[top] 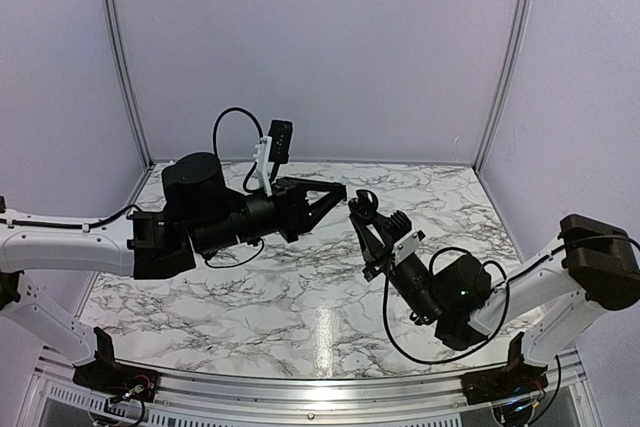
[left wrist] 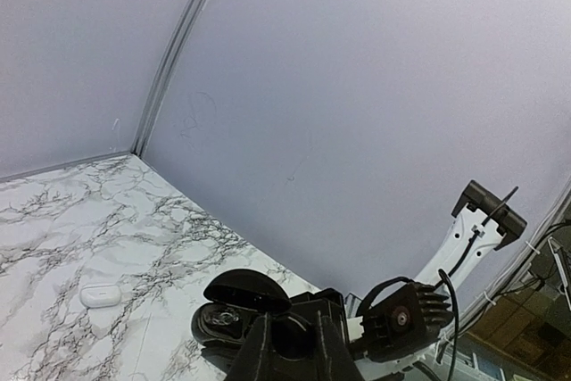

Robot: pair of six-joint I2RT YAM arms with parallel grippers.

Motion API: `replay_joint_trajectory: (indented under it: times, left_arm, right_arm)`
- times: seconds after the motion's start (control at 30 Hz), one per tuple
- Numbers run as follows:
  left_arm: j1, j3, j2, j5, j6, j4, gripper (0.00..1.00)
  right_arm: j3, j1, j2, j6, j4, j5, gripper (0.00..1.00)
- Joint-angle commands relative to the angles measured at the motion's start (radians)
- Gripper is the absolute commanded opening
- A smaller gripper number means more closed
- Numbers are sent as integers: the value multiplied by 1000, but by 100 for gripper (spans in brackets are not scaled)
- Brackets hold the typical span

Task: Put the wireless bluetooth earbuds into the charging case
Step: Insert the right earbud into the right side groove of the charging case.

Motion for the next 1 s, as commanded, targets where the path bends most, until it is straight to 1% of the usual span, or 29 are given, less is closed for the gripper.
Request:
replay_joint_trajectory:
  times: [0.0, 0.53, 0.97]
  left_arm:
    - [-5, 31, 24, -69, -44, 53, 11]
    - [-7, 78, 116, -39, -102, 82, 10]
    - [-7, 69, 137, -52, -115, 87, 11]
  right_arm:
    - [43, 18, 24, -13, 87, 81, 0]
    - [63, 28, 51, 10, 108, 104, 0]
    - [67, 34, 58, 4, 142, 121, 0]
